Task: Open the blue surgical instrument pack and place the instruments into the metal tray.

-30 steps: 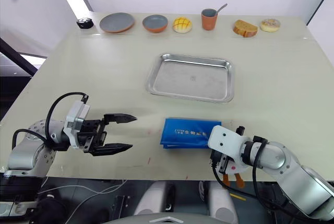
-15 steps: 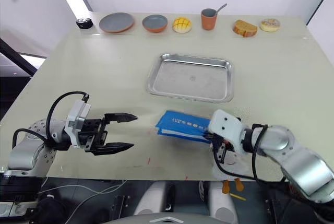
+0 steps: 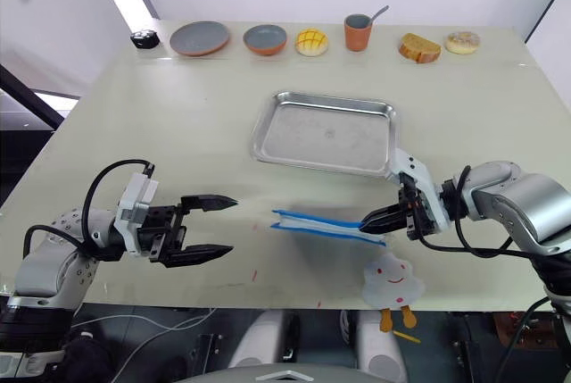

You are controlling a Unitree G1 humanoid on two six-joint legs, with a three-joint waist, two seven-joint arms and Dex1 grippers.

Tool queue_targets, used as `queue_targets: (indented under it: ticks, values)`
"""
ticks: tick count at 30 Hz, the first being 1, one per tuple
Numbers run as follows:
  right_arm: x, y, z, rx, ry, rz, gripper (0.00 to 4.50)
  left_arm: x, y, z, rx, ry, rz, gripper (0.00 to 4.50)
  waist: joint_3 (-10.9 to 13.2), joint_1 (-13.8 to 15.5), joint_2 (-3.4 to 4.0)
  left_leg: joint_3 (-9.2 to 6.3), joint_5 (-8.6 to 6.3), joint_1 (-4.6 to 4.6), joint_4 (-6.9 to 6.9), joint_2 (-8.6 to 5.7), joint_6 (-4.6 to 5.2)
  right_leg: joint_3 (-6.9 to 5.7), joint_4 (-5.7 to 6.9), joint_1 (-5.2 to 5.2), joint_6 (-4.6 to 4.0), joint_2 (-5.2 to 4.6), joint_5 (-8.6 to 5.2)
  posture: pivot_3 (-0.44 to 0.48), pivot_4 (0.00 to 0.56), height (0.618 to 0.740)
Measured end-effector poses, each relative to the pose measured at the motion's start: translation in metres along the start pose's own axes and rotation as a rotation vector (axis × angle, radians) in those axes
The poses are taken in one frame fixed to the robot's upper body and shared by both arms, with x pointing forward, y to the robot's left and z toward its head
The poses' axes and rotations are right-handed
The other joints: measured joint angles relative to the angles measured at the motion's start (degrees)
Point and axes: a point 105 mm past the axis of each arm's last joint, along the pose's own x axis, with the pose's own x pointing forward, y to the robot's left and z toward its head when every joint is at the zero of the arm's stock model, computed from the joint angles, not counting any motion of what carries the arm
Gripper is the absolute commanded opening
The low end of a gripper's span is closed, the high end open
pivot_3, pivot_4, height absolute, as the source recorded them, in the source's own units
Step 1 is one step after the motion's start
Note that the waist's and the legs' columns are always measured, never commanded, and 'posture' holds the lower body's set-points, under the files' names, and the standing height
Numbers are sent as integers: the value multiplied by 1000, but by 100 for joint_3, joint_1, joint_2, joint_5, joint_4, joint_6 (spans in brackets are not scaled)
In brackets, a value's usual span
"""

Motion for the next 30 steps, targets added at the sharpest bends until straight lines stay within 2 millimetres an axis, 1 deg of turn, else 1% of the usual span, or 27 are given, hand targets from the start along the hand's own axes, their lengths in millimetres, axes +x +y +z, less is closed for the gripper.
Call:
queue_targets:
  ticks: [3, 6, 9, 11, 14, 18, 20, 22, 26, 30]
  values:
    - [-3, -15, 3, -74, 19, 2, 163, 2, 3, 1, 6, -13, 4, 4500, 0, -2, 0, 8, 0, 7, 3, -2, 0, 4, 0, 4, 2, -4, 1, 0, 150, 740]
    - [-11, -35, 10, -151, 33, -55, 163, 7, 11, 3, 34, -25, -6, 4500, -5, 13, -8, 0, 0, 11, 6, -2, 0, -5, 1, 11, -3, -1, 5, 0, 150, 740]
    - [-14, -45, 11, -173, 43, -74, 163, 11, 20, 1, 40, -34, -14, 4500, -5, 34, -8, -4, 0, 7, 6, -3, 0, -8, -1, 11, -4, -2, 5, 0, 150, 740]
    - [-15, -49, 12, -188, 59, -75, 163, 19, 29, 1, 47, -50, -31, 4500, -5, 39, -7, -3, 0, 2, 6, -5, -1, -8, -4, 8, -3, -3, 5, 0, 150, 740]
    - [-14, -49, 12, -201, 68, -68, 163, 30, 38, 1, 54, -62, -55, 4500, -5, 28, -7, -1, 0, -1, 5, -7, -1, -7, -6, 5, -3, -4, 4, 0, 150, 740]
    - [-14, -47, 13, -211, 73, -60, 163, 37, 45, -1, 47, -67, -68, 4500, -5, 21, -8, -3, 0, -3, 4, -7, -1, -8, -6, 2, -3, -2, 4, 0, 150, 740]
    - [-13, -42, 14, -217, 76, -49, 163, 45, 49, -4, 37, -76, -87, 4500, -5, 18, -8, -3, 0, -3, 6, -6, 0, -7, -4, 1, -3, -1, 4, 0, 150, 740]
    - [-13, -40, 14, -221, 73, -41, 163, 48, 51, -4, 35, -80, -93, 4500, -5, 15, -7, -2, 0, -3, 7, -7, 0, -5, -3, 2, -3, -1, 4, 0, 150, 740]
    - [-8, -26, 14, -222, 60, 13, 163, 57, 50, -2, 35, -92, -124, 4500, -5, 2, -7, -3, 0, -2, 8, -6, 0, -4, 1, 1, -3, 1, 4, 0, 150, 740]
    - [-4, -20, 12, -229, 64, 28, 163, 63, 47, -1, 39, -98, -145, 4500, -4, -7, -7, -4, 0, -1, 9, -6, 0, -3, 5, 0, -3, 1, 4, 0, 150, 740]
